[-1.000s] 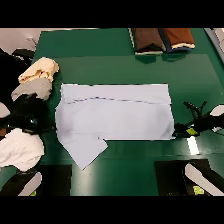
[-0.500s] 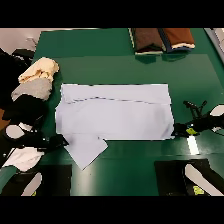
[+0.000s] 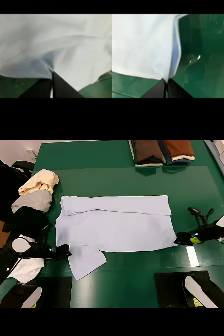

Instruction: Fold the shirts.

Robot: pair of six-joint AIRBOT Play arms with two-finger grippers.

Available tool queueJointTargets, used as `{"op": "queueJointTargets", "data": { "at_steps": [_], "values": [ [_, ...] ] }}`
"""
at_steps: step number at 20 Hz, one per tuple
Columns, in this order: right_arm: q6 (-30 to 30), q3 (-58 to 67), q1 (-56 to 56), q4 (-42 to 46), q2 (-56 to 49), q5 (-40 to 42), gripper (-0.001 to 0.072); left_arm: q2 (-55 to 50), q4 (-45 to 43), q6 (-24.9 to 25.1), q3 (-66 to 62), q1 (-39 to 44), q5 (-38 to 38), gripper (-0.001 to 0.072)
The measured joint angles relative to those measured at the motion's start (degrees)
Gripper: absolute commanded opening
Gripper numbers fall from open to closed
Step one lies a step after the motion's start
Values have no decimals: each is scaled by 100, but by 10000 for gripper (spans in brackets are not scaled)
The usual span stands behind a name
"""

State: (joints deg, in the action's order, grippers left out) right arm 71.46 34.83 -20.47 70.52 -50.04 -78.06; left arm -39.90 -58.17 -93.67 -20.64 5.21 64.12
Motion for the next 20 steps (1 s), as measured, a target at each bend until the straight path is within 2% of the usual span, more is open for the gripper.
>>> {"op": "queueJointTargets", "data": {
  "at_steps": [6, 9, 13, 20],
  "values": [
    [39, 459, 2, 376, 649, -772, 18, 1008, -393, -219, -957, 39, 1252, 25],
    [151, 525, 2, 560, 896, -909, 18, 1174, -448, -297, -1451, 39, 1521, 24],
    [236, 835, 2, 597, 546, -831, 17, 614, -568, -83, -1862, 42, 1078, 25],
    [280, 2415, 133, 144, -1325, -133, 17, -1886, -802, 448, -3119, 44, -385, 26]
  ]
}}
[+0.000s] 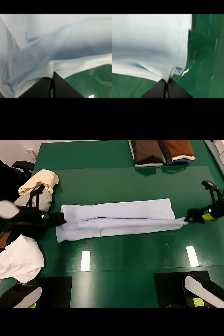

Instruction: Fold the shirts.

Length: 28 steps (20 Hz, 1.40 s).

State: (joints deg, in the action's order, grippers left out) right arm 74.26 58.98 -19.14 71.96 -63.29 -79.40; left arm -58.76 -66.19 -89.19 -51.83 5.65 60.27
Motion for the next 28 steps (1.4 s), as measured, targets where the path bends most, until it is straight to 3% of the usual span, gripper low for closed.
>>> {"op": "queueJointTargets", "data": {
  "at_steps": [6, 7, 8, 9, 12, 13, 14, 15, 16, 17, 25, 27, 28],
  "values": [
    [85, 1390, 566, -153, -1749, 306, 22, -1720, -221, 142, -1130, -2, -678, 30],
    [114, 1609, 643, -162, -2004, 339, 138, -1853, -229, 153, -1217, 0, -769, 225],
    [120, 1794, 699, -170, -2210, 341, 367, -1950, -238, 164, -1283, 0, -868, 511],
    [120, 1978, 739, -201, -2391, 356, 437, -2028, -240, 162, -1333, -4, -946, 611],
    [-39, 2461, 699, -529, -2791, 361, 450, -2149, -234, 144, -1478, 0, -949, 605],
    [-138, 2553, 636, -658, -2857, 341, 451, -2166, -234, 140, -1543, -2, -861, 454],
    [-236, 2623, 546, -761, -2911, 267, 451, -2177, -238, 138, -1611, -2, -754, 211],
    [-317, 2667, 426, -844, -2944, 157, 480, -2186, -238, 136, -1679, -4, -634, 35],
    [-387, 2673, 295, -901, -2968, 81, 562, -2194, -234, 144, -1727, -4, -511, 27],
    [-437, 2638, 149, -944, -2983, 4, 575, -2199, -188, 212, -1766, -4, -389, 26],
    [-872, 1327, -715, -1526, -3165, 109, 564, -2221, 533, 525, -1853, 188, -155, 27],
    [-1029, 1082, -640, -1919, -3233, 214, 441, -2225, 605, 538, -1856, 411, -302, 26],
    [-1093, 999, -546, -2044, -3279, 297, 273, -2234, 638, 542, -1856, 560, -400, 26]
  ]
}}
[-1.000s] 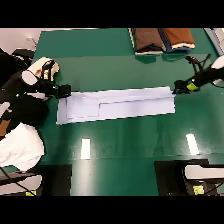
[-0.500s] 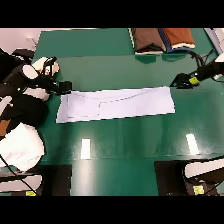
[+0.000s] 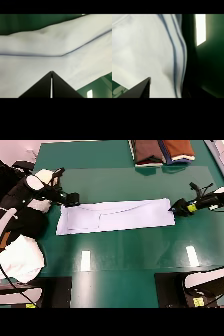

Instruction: Fold the shirts.

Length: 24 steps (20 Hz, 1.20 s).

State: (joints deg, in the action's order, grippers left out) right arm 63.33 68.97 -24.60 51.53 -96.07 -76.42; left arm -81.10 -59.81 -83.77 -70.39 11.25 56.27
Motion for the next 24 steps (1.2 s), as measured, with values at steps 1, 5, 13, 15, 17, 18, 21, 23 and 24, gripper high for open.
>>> {"op": "queueJointTargets", "data": {
  "at_steps": [1, 5, 13, 15, 17, 18, 21, 23, 24],
  "values": [
    [-70, -61, 107, -37, -33, 116, 136, -11, 20, 0, -2, 142, -85, 25],
    [-278, -81, 472, -63, 76, 398, 17, -227, 57, -125, -35, 741, -603, 25],
    [278, 1386, 1239, -225, 1060, -116, 17, -1853, 144, -267, -1390, 1779, -973, 25],
    [546, 1838, 1596, -238, 1163, -236, 17, -2238, 164, -273, -1768, 1954, -933, 25],
    [782, 2264, 1963, -247, 1222, -293, 17, -2544, 179, -275, -2050, 2065, -850, 25],
    [874, 2463, 2140, -247, 1237, -339, 17, -2643, 181, -280, -2129, 2098, -809, 25],
    [1121, 2962, 2581, -249, 1266, -367, 17, -2809, 177, -308, -2271, 2159, -739, 25],
    [1261, 3209, 2809, -243, 1272, -374, 17, -2855, 179, -317, -2323, 2166, -697, 25],
    [1311, 3311, 2911, -243, 1274, -382, 17, -2868, 170, -323, -2367, 2153, -658, 25]
  ]
}}
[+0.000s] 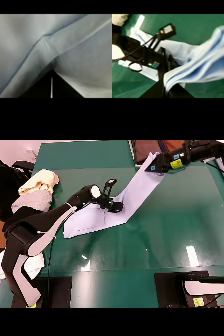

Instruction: Fold the shirts.

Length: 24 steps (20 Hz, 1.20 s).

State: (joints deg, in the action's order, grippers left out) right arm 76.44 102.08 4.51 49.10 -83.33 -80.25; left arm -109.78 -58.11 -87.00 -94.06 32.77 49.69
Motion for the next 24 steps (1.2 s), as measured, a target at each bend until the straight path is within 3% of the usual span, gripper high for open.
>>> {"op": "queueJointTargets", "data": {
  "at_steps": [6, 12, 13, 14, 19, 24],
  "values": [
    [170, 343, 525, -17, 0, 31, 17, 442, -46, -122, -363, -553, 380, 25],
    [68, 514, 1775, -588, -599, 431, 32, 1967, -708, -4, -457, -1840, 695, 26],
    [-4, 625, 2079, -713, -813, 584, 171, 2258, -848, 7, -461, -2094, 780, 26],
    [-92, 787, 2420, -839, -1075, 776, 360, 2520, -981, 13, -466, -2328, 837, 26],
    [-358, 1366, 3432, -944, -1943, 1709, 374, 3499, -1325, 48, -472, -3200, 1241, 26],
    [-402, 59, 2876, -380, -1357, 2031, 375, 3788, -1414, 149, -468, -3233, 1462, 26]
  ]
}}
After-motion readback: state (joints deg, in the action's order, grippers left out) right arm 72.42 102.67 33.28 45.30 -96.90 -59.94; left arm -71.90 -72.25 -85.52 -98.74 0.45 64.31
